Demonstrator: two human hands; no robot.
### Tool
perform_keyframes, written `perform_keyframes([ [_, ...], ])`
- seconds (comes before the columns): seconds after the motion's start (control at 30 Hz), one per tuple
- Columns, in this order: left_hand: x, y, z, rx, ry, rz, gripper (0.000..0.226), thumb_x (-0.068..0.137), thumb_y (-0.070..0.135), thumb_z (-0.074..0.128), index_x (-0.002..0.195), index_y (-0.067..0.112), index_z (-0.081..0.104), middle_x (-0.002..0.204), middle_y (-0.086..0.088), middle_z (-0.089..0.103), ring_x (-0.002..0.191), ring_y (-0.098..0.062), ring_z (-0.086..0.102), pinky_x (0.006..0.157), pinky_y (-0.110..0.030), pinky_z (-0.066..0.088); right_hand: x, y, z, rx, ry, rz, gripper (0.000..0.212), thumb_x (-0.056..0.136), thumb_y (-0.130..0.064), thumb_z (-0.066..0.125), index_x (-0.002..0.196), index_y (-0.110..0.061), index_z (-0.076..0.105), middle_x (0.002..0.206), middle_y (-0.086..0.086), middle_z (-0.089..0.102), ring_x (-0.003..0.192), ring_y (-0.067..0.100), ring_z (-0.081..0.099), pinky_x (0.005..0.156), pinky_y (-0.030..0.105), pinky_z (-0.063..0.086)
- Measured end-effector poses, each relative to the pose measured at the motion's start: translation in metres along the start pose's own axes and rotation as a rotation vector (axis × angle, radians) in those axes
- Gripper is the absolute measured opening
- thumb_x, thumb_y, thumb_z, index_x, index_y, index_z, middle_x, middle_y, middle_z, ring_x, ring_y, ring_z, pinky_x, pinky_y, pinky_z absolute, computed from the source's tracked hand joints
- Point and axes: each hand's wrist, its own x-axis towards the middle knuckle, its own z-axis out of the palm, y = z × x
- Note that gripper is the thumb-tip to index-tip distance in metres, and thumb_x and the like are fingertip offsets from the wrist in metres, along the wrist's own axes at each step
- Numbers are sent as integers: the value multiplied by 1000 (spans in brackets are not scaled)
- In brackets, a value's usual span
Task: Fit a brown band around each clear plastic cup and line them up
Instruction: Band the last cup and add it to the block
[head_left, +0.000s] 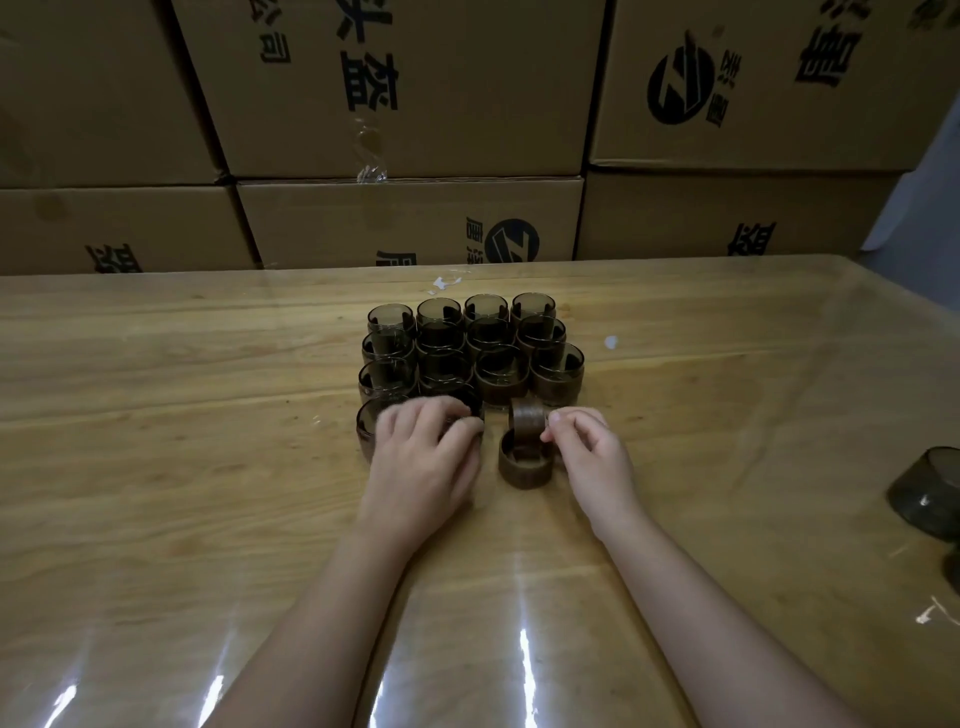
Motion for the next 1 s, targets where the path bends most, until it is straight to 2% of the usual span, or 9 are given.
perform_keyframes([
  [0.1, -3, 20, -4, -162, -101, -2, 28, 88, 24, 54, 108, 11, 69, 111, -6, 64, 95, -25, 60, 75, -38, 46, 0, 0, 0, -37, 8, -10, 29, 95, -16, 57, 66, -19, 64, 97, -4, 58, 80, -14, 54, 69, 0, 37],
  [0.27, -13, 32, -5, -343, -320, -44, 40, 91, 28, 60, 129, 16, 59, 142, -2, 48, 120, -19, 54, 97, -36, 46, -4, -3, -5, -50, 77, -28, 31, 96, -15, 56, 66, -20, 61, 95, -8, 56, 87, -1, 57, 72, 3, 39],
  [0.3, -14, 31, -4, -350, -340, -60, 41, 91, 27, 62, 130, 17, 58, 145, -2, 45, 123, -18, 51, 99, -36, 45, -5, -4, -9, -86, 103, -30, 28, 96, -18, 55, 69, -20, 61, 96, -10, 55, 90, 5, 57, 76, 7, 40],
  [0.37, -15, 29, -2, -369, -344, -113, 40, 91, 25, 64, 129, 17, 58, 146, -1, 41, 126, -16, 47, 103, -34, 42, -1, -9, -22, -226, 203, -51, 21, 96, -25, 54, 77, -17, 62, 97, -10, 54, 96, 13, 57, 92, 27, 41],
  [0.43, -15, 28, -2, -389, -313, -167, 37, 89, 22, 65, 126, 16, 60, 144, -2, 41, 128, -16, 45, 103, -29, 37, 7, -21, -42, -390, 340, -60, 15, 95, -28, 54, 84, -19, 61, 102, -5, 52, 102, 20, 55, 99, 39, 33],
  [0.5, -15, 28, -1, -409, -292, -207, 35, 88, 19, 67, 123, 14, 61, 140, -1, 43, 126, -15, 46, 101, -26, 35, 16, -35, -69, -600, 403, 23, 14, 93, -32, 54, 96, -21, 63, 116, 4, 50, 114, 27, 49, 100, 40, 29],
  [0.67, -16, 26, 1, -428, -292, -238, 31, 88, 21, 66, 119, 19, 62, 139, 4, 41, 114, -5, 45, 89, -24, 40, 17, -45, -143, -1098, 395, 417, 49, 93, -46, 50, 131, -15, 50, 142, 20, 34, 124, 37, 43, 102, 44, 34],
  [0.83, -17, 26, 2, -445, -313, -249, 26, 89, 24, 65, 115, 24, 62, 138, 7, 40, 102, -4, 53, 83, -25, 46, 5, -30, -185, -1065, 428, 711, 54, 96, -46, 48, 134, -8, 49, 146, 23, 26, 117, 37, 50, 89, 41, 45],
  [1.0, -15, 27, -2, -478, -296, -259, 23, 90, 22, 63, 113, 22, 62, 135, 8, 41, 96, -4, 58, 81, -31, 54, 1, -14, -189, -1022, 504, 735, 44, 100, -32, 45, 122, 4, 56, 141, 20, 25, 109, 38, 50, 79, 40, 43],
])
